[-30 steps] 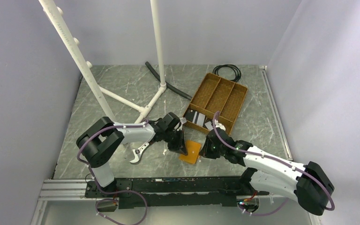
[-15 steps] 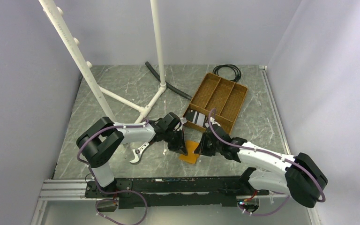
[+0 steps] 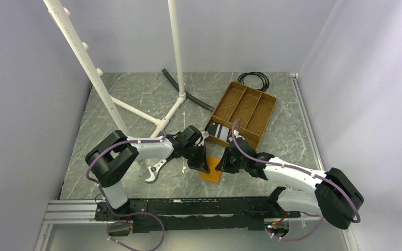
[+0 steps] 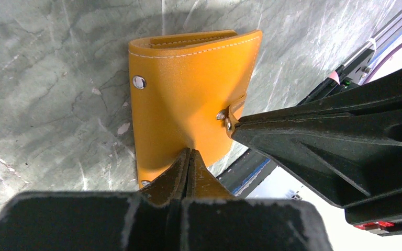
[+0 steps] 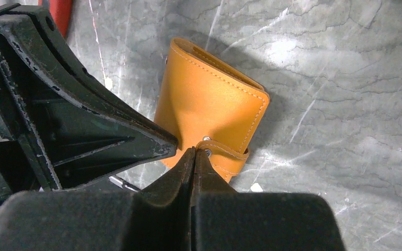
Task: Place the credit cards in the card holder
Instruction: Close the card holder at the center of the board.
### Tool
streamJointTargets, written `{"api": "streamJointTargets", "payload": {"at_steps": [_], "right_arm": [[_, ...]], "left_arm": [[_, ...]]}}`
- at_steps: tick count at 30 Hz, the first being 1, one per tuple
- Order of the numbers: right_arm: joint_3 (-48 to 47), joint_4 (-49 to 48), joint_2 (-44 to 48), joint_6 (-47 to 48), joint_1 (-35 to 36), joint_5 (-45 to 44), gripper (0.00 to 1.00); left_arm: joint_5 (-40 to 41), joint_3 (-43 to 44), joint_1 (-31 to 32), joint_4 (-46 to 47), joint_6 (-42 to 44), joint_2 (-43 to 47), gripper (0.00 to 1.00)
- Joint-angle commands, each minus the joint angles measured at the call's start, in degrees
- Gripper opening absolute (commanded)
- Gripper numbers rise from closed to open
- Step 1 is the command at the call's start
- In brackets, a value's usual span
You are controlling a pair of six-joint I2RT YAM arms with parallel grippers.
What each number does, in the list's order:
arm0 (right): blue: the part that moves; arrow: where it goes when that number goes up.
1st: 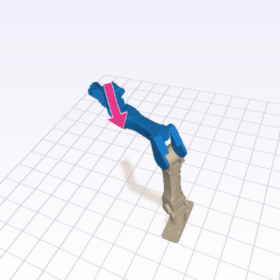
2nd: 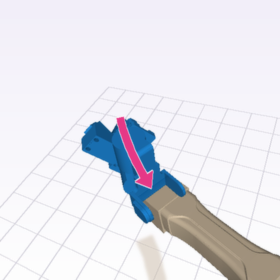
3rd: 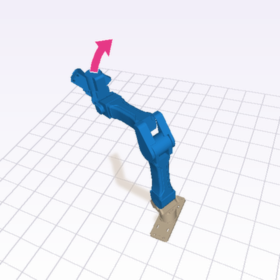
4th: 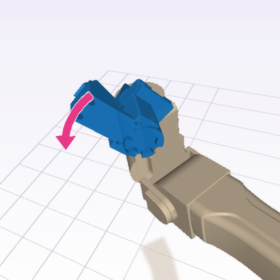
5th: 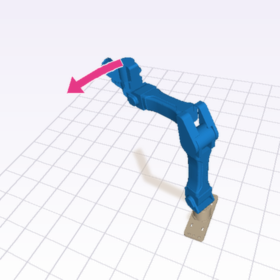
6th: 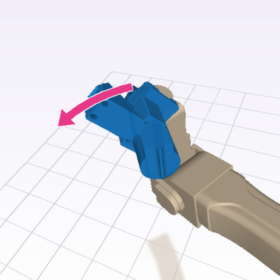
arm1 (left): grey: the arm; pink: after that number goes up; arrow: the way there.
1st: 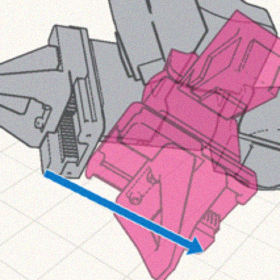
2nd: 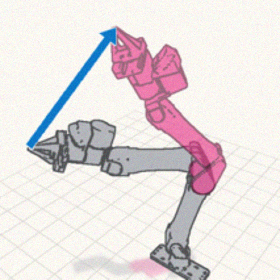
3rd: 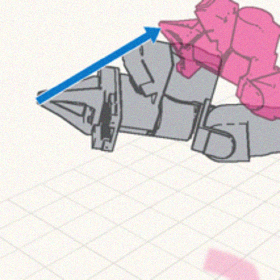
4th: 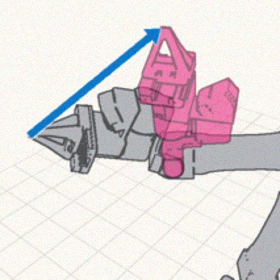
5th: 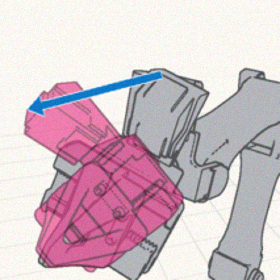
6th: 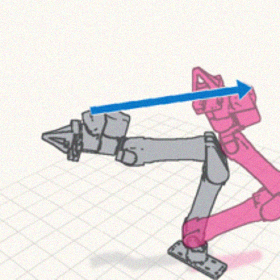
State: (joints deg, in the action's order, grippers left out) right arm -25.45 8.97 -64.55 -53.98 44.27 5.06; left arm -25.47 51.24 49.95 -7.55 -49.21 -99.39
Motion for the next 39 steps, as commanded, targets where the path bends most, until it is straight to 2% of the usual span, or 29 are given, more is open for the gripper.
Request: {"api": "streamJointTargets", "payload": {"at_steps": [1, 21, 31, 37, 39], "right_arm": [[-1.75, -2.80, -0.93, 0.62, -0.24, 0.47, 0.00], [-2.54, -2.26, -8.29, 0.34, -0.37, -1.43, 0.00], [-2.50, -1.42, -15.42, -0.29, -4.03, -0.36, 0.00], [2.23, -9.62, -14.90, 0.20, -6.29, 4.58, 0.00], [5.30, -16.25, -15.50, -0.86, -7.41, 7.70, 0.00]], "left_arm": [[2.73, -0.18, 0.95, -2.30, 1.22, -1.38, 0.00], [2.71, -0.35, 1.29, -2.04, 1.13, -1.52, 0.00], [3.11, -0.87, 1.35, -2.55, 1.61, -0.55, 0.00], [3.41, -1.03, 1.28, -3.27, 1.98, 0.12, 0.00], [3.21, -0.83, 1.21, -3.30, 2.35, -0.07, 0.00]]}}
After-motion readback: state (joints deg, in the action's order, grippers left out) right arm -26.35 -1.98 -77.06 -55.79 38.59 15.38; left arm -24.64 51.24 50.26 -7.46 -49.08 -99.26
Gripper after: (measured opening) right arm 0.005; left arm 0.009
